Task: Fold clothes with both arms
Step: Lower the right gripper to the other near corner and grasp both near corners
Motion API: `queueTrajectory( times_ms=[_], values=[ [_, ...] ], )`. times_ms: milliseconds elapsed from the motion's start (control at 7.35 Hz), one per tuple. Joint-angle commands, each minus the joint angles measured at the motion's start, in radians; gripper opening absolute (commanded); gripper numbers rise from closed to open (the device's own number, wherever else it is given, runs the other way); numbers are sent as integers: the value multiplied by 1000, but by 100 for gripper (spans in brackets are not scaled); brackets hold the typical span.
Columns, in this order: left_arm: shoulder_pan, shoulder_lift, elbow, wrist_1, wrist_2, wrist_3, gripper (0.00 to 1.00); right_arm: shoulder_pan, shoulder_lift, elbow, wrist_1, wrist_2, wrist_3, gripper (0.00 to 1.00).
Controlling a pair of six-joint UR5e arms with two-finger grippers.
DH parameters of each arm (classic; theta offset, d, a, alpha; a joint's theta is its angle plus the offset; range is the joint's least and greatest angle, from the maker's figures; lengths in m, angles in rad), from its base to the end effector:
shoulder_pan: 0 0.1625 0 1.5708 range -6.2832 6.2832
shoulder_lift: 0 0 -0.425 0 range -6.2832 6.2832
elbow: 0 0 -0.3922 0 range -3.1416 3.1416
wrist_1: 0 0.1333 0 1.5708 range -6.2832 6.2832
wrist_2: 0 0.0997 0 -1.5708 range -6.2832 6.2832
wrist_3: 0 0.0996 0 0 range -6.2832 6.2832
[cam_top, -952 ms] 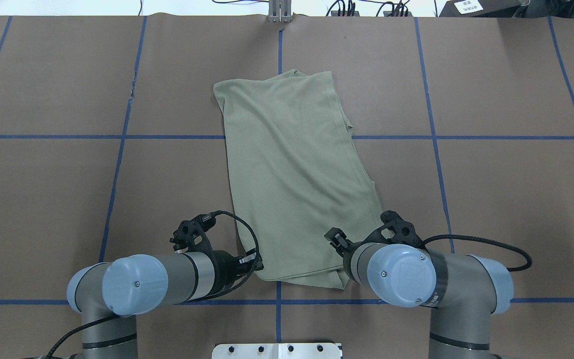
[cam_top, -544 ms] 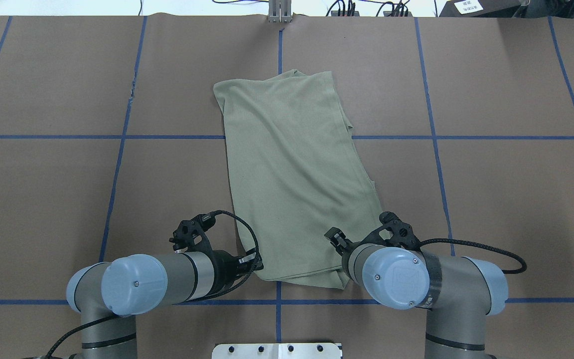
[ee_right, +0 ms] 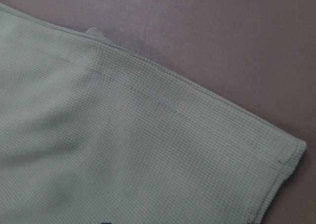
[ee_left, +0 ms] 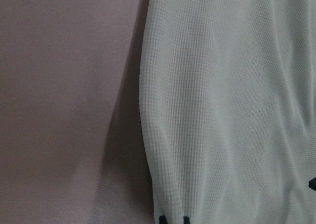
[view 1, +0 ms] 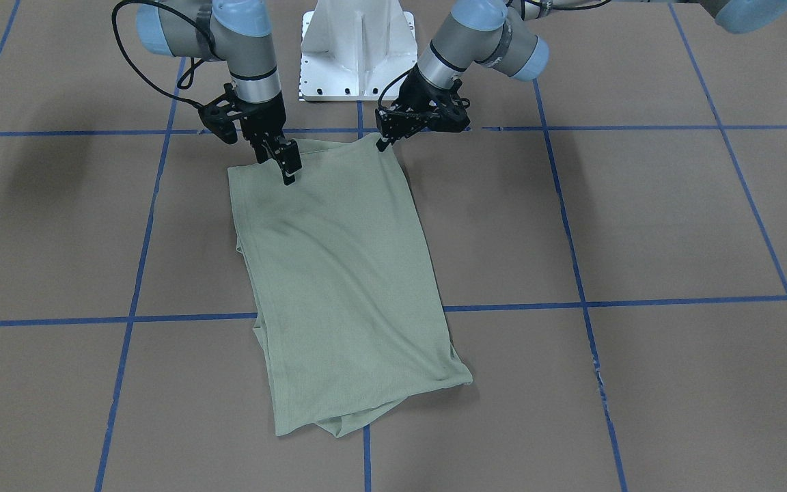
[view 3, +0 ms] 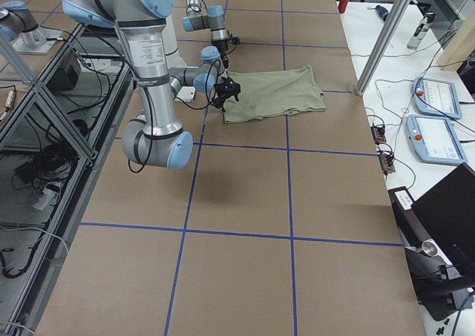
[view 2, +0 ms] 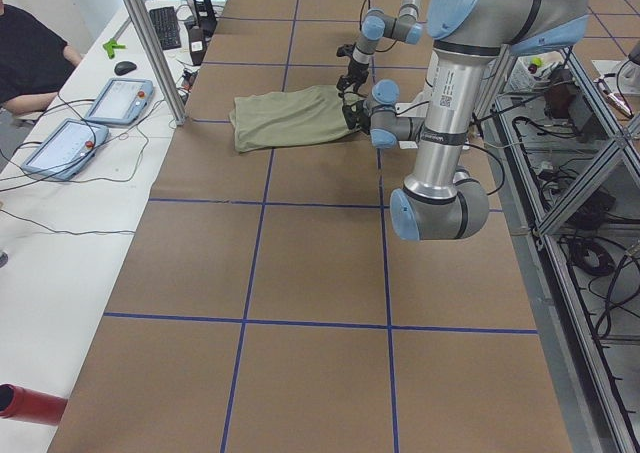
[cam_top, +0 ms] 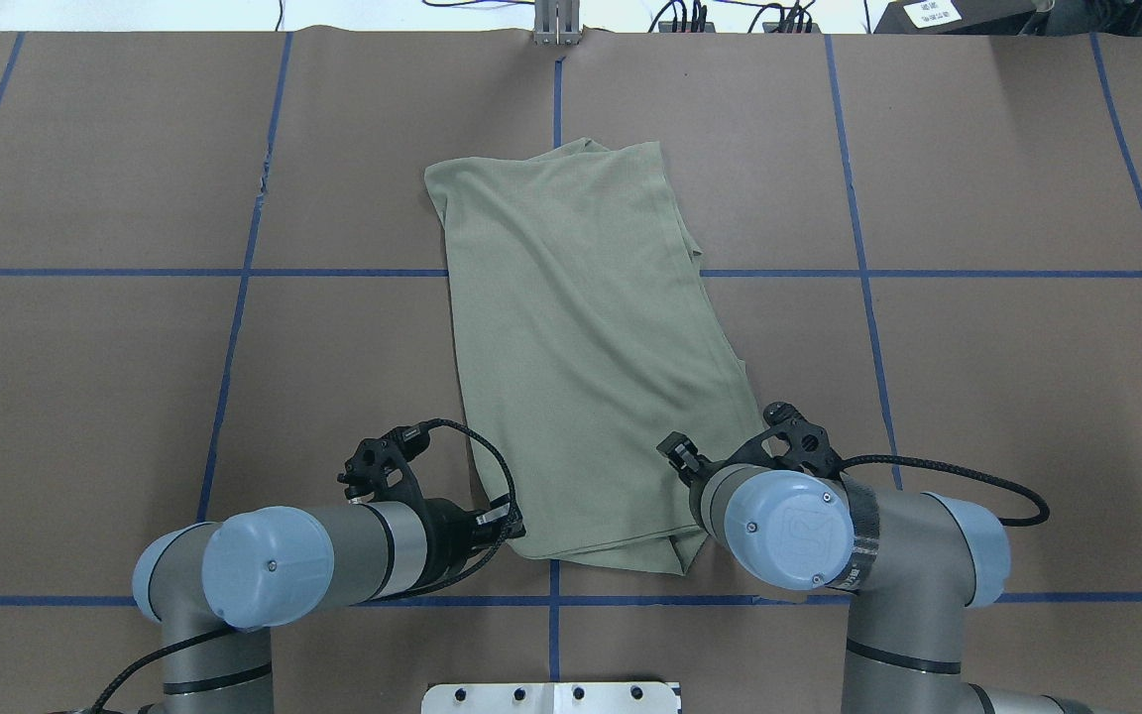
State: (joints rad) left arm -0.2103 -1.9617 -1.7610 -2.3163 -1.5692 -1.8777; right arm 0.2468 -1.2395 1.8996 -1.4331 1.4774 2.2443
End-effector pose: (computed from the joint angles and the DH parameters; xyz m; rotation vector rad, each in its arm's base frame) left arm 0.5692 -0.2580 0.2675 -0.0633 1.3382 -0.4395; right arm -0.5360 -0.2821 0.3218 -0.0855 -0.8278 0.9061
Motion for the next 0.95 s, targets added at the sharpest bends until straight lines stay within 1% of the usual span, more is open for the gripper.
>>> queueTrajectory(
  times_ms=[0, 272, 408, 544, 680, 816],
  values=[
    [-1, 1, 0, 0, 0, 0, 0, -14, 3, 1, -1, 6, 0, 94],
    [-1, 1, 0, 0, 0, 0, 0, -21, 3, 0, -3, 0, 8, 94],
    [-1, 1, 0, 0, 0, 0, 0, -23, 3, -1, -3, -5, 17, 84],
    [-1, 1, 0, 0, 0, 0, 0, -21, 6, 3, -1, -5, 20, 55],
    [0, 1, 0, 0, 0, 0, 0, -18, 20, 3, -3, -5, 23, 6],
    [0, 1, 0, 0, 0, 0, 0, -18, 21, 1, -6, -5, 24, 0]
  ],
)
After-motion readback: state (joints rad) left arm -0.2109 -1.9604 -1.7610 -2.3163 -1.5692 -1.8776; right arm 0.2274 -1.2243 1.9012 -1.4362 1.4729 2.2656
